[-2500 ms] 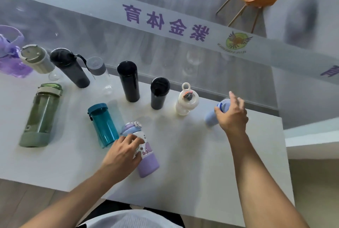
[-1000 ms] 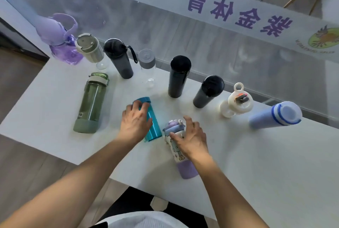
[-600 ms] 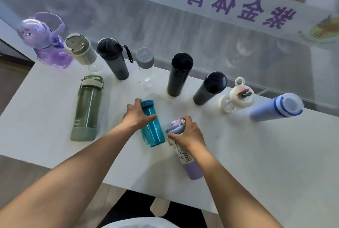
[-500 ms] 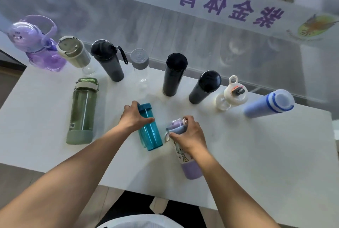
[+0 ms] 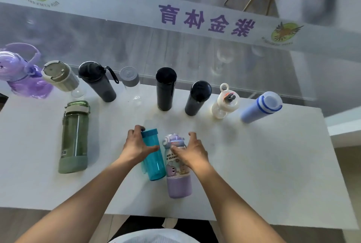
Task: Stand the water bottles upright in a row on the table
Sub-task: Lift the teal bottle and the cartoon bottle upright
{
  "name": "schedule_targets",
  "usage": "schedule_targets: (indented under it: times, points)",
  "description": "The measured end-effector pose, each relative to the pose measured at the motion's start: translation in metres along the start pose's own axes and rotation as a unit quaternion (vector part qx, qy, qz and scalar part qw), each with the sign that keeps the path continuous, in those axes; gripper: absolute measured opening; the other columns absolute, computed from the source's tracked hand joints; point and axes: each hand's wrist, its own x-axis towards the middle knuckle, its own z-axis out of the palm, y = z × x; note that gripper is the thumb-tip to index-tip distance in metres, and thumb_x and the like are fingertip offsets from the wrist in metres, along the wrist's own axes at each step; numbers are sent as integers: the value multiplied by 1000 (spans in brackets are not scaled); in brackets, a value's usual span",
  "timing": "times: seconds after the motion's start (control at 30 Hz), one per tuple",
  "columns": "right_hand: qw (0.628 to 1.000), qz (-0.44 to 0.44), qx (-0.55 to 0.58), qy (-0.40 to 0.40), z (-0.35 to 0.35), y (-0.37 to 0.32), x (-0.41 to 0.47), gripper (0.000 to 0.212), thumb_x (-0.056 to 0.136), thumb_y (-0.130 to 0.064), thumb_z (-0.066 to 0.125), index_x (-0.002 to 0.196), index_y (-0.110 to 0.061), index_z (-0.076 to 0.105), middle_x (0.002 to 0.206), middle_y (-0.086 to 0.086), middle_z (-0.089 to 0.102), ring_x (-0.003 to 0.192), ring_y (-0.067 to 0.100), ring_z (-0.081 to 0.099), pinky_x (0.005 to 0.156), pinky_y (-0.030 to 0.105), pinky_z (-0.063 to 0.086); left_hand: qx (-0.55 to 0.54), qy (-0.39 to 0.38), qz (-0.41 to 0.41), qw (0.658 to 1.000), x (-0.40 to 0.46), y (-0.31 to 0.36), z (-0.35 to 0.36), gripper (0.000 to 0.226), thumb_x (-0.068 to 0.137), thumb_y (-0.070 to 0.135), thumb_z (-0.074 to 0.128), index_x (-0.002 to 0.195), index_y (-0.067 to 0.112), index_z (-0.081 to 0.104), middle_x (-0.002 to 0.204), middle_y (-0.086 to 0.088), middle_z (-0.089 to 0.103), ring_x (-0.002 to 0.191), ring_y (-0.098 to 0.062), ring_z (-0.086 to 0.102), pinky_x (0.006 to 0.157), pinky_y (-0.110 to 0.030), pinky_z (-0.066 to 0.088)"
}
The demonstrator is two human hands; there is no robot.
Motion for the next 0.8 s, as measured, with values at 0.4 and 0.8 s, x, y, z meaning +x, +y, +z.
schedule_targets:
  times: [0.4,0.8]
  points:
    - [984,31,131,-117,23,11,17,82,50,-64,79,119,-28,51,113,0,67,96,20,68,86,39,60,23,-10,39,999,-13,-1,-1,68,74,27,82,125,28,37,121,0,44,104,-19,54,78,-30,55]
    - [968,50,216,118,-77,135,0,75,42,-60,78,106,-38,48,112,-7,64,104,20,65,93,42,55,29,-44,133,990,-40,77,35,79,73,15,83,133,34,35,133,1,32,118,-15,45,105,-40,47]
